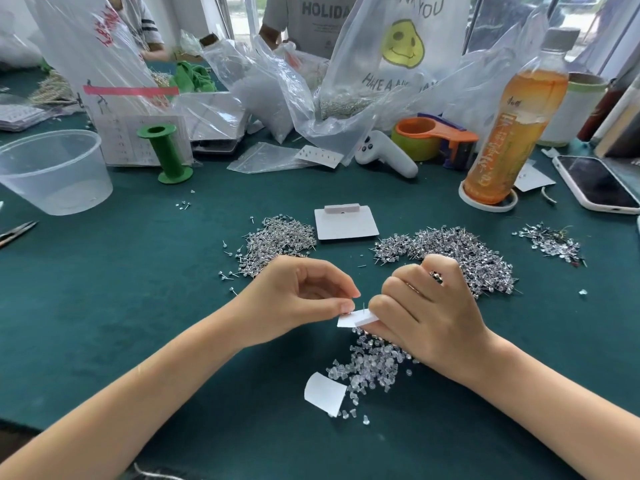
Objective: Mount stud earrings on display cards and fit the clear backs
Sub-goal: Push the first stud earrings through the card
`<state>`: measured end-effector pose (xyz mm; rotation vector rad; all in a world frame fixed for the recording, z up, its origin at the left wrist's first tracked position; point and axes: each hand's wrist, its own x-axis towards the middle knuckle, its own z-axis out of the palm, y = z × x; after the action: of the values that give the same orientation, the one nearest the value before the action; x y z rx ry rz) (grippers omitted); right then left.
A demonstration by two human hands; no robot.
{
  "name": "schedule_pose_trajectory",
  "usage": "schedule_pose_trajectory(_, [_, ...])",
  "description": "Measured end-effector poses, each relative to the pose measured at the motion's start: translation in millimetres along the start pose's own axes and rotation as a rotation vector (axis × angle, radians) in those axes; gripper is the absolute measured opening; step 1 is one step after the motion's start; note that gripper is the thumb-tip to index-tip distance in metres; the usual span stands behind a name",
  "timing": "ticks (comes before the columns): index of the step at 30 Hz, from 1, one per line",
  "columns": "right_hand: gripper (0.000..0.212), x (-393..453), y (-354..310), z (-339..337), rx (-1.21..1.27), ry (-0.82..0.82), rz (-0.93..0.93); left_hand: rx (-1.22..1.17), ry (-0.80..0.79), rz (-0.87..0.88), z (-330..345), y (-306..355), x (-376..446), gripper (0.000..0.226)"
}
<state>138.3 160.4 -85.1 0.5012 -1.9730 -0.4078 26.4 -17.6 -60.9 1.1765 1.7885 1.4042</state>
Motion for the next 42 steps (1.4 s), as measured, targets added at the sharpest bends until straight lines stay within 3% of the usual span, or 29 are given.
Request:
schedule_pose_trajectory(7, [0.029, -1.8, -0.1, 0.3, -0.019, 0.021, -0.006, 0.034, -0.032, -0.004, -0.8, 2.8, 0.7, 0.014])
schedule_pose_trajectory(12, [0.044, -1.6, -0.9, 2.8, -0.082, 0.052, -0.013, -0.008, -0.042, -0.043, -2.9, 4.5, 3.8, 0.022])
schedule_pose_trajectory(16, [0.045, 0.3, -1.5, 3.3, -0.099, 0.057, 0.001, -0.023, -0.031, -0.047, -2.8, 4.3, 3.4, 0.022])
schedule_pose_trajectory(20, [0.029, 5.5, 1.2, 6.0, -0.048, 0.101, 0.106, -0.106, 0.151, -0.013, -3.5, 2.7, 1.4, 0.014])
schedule_pose_trajectory(23, [0.034, 4.6, 3.8, 4.7, -0.004, 0.124, 0.193, 0.082, 0.270, 0.018, -8.4, 1.0, 0.8, 0.003])
schedule_pose_trajectory(27, [0.040, 0.3, 8.1, -0.1, 0.091, 0.103, 0.403, 0.263, -0.128, -0.041, -14.8, 2.5, -6.5, 0.009])
schedule_pose_trajectory(29, [0.044, -0.1, 9.5, 0.0, 0.132, 0.107, 0.520, 0.303, -0.252, -0.047, -14.2, 3.7, -9.7, 0.005])
schedule_pose_trajectory(34, [0.047, -1.3, 9.8, 0.8, 0.162, 0.096, 0.682, 0.394, -0.335, -0.003, -10.8, 4.3, -11.8, 0.008])
schedule_pose_trajectory(42, [0.048, -3.2, 10.2, 1.7, 0.192, 0.094, 0.757, 0.447, -0.379, -0.003, -10.0, 4.9, -12.1, 0.008])
